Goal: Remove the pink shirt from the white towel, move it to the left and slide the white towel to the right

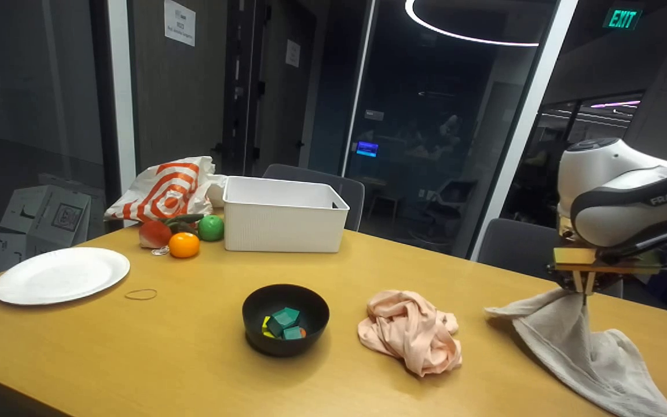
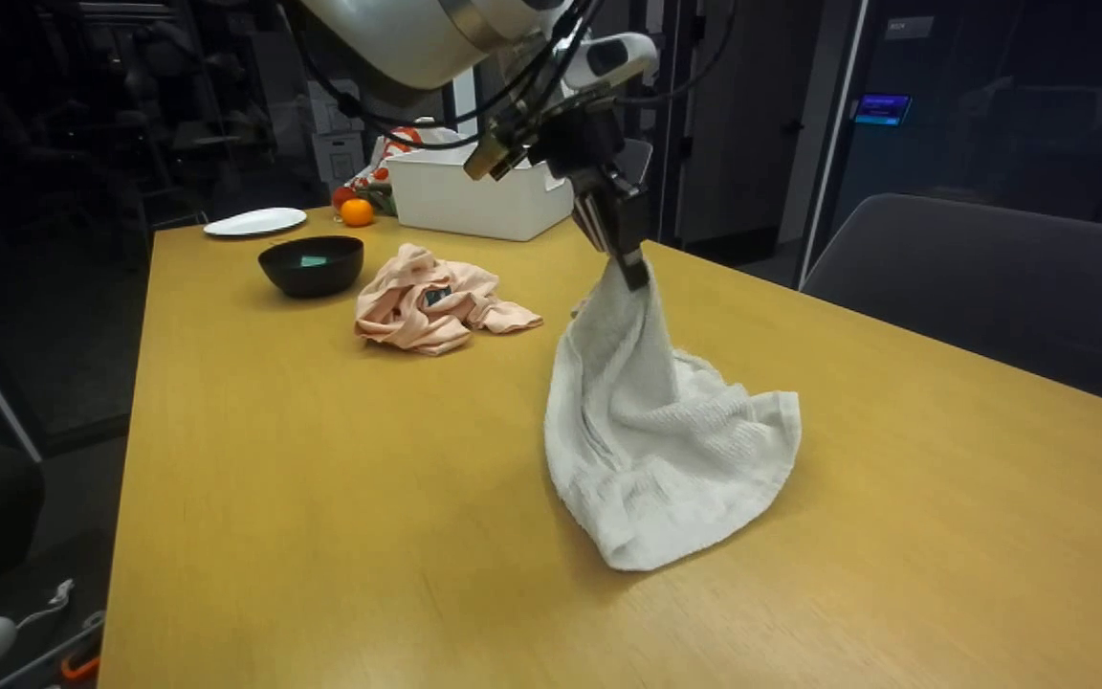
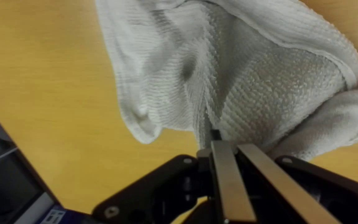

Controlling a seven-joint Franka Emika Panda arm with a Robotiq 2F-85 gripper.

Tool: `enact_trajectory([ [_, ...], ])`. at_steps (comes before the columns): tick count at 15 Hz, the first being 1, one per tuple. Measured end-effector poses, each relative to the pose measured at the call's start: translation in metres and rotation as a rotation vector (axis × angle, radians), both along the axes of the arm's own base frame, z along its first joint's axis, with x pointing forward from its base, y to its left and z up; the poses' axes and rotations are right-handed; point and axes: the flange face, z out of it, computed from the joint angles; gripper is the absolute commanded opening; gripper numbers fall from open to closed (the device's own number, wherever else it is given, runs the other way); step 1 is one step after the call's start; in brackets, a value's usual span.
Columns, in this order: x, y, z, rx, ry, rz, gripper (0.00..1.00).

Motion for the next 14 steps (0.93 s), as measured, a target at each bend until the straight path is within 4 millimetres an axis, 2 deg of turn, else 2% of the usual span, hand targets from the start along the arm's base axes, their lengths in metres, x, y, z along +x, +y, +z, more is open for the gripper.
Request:
enact_trajectory([
  [2, -0.015, -0.024, 0.02, -0.085, 0.018, -0.077, 0.01],
  [4, -0.033, -0.047, 0.027, -0.131, 0.083, -0.146, 0.01],
  [6, -0.047, -0.062, 0.015, -0.142, 0.166, -0.183, 0.01],
  [9, -0.059, -0.073, -0.029, -0.143, 0.269, -0.192, 0.01],
  [10, -0.062, -0.075, -0.046, -0.144, 0.298, -0.192, 0.29],
  [11, -0.063, -0.076, -0.063, -0.146, 0.319, -0.193, 0.3],
  [14, -0.06, -0.079, -0.093, -0.183, 0.332, -0.189, 0.51],
])
